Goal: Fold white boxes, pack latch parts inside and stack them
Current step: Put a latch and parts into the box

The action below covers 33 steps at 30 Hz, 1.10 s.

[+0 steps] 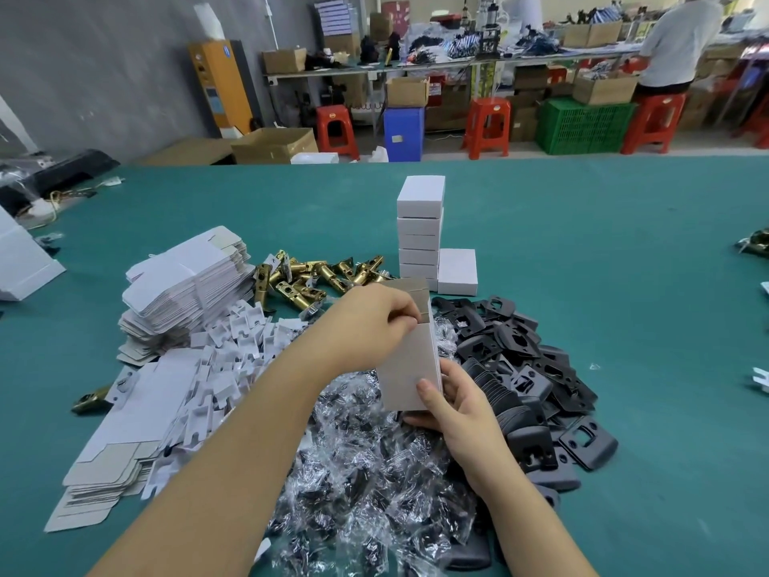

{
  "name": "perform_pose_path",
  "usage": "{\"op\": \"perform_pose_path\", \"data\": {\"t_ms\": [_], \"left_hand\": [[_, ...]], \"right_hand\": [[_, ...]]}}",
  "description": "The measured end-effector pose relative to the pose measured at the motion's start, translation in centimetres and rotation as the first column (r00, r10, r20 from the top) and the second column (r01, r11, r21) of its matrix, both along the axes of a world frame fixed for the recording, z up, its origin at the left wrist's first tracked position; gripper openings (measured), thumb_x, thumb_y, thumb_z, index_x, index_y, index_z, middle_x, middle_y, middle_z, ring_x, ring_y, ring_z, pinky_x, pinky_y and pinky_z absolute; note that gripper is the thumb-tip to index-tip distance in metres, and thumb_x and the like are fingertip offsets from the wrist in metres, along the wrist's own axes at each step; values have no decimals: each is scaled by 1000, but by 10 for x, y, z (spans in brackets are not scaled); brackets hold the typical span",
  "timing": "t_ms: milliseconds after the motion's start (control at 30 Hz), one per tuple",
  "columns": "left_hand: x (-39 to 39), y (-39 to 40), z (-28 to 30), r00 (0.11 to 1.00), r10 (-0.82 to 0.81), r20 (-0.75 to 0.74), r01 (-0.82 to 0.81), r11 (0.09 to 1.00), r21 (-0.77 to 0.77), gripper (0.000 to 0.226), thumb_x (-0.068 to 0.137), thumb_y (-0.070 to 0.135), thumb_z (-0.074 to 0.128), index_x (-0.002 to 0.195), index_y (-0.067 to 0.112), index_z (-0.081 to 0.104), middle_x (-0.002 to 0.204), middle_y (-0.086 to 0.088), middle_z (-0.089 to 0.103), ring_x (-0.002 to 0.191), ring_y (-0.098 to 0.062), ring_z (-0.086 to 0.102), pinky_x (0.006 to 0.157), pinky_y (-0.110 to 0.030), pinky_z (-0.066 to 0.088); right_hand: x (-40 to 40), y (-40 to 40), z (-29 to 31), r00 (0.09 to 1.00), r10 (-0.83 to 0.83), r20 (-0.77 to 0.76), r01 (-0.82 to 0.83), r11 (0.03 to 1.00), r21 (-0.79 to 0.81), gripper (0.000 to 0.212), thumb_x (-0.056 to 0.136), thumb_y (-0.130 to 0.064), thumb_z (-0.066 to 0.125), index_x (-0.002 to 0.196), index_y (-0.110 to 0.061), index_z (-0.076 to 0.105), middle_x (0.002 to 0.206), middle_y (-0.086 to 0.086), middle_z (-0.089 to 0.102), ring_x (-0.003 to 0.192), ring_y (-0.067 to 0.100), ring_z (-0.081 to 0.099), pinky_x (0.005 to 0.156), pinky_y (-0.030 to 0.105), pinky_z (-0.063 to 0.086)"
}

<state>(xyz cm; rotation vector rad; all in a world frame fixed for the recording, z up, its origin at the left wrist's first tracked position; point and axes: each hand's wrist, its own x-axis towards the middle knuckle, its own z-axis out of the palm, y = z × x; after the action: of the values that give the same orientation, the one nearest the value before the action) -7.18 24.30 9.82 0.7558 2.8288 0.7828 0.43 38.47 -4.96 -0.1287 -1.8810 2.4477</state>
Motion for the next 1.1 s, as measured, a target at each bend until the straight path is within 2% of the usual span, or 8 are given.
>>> {"op": "perform_pose_path", "data": {"t_ms": [233,300,400,600,733,800,900,1100], "left_hand": [[-1,-1,-2,988,-77,136,86,995,-57,19,103,35,54,95,26,69,77,9,64,43,-1,50,39,-17,39],[0,-3,-1,987,-74,141,72,997,25,19,105,32,53,106,24,70,86,8,67,40,0,50,38,-16,38],[-1,-11,2,998,-46,40,39,985,166,17,103,26,58,104,29,74,92,19,71,67,13,60,54,-6,40],[-13,-48,4,982,185,20,-173,866,468,21,102,15,59,94,25,75,79,8,75,44,1,44,42,-11,34],[-22,-75,-11,974,217,70,-226,962,154,28,104,10,53,97,30,72,84,6,72,47,0,48,44,-15,41],[-24,-82,-26,979,199,35,-194,975,-108,33,104,4,49,112,28,71,110,5,71,76,-11,66,68,-25,57],[-28,-89,-49,978,209,-10,-201,926,-320,35,101,4,52,122,25,69,129,1,67,110,-18,64,94,-37,55],[-33,-96,-74,961,258,-102,-271,801,-534,29,97,32,64,126,29,62,126,1,57,94,-20,61,84,-38,55]], "right_hand": [[-1,1,0,1000,-10,-1,10,1000,5,27,100,-16,63,127,-19,61,116,14,70,106,27,73,81,42,63],[-1,1,0,1000,-12,5,12,1000,-1,27,100,-17,64,127,-19,61,116,13,71,106,26,73,81,44,63],[-1,1,1,1000,-18,14,18,1000,-14,27,100,-18,63,128,-19,61,115,10,73,105,27,74,81,44,63],[0,2,4,998,-42,46,46,996,-76,23,103,-16,58,125,-22,60,118,5,74,103,28,75,80,42,64],[-1,1,5,996,-58,62,64,992,-105,25,105,-15,55,129,-19,57,123,4,71,103,28,74,77,38,65],[-1,1,6,996,-57,65,64,993,-100,25,105,-14,54,130,-20,56,124,5,70,102,27,75,76,36,64],[-1,1,6,996,-54,75,61,993,-98,27,105,-14,54,132,-19,55,125,5,70,99,29,75,76,36,65],[0,0,6,995,-55,84,63,993,-99,22,105,-15,55,125,-23,58,121,5,72,96,31,76,75,34,64]]}}
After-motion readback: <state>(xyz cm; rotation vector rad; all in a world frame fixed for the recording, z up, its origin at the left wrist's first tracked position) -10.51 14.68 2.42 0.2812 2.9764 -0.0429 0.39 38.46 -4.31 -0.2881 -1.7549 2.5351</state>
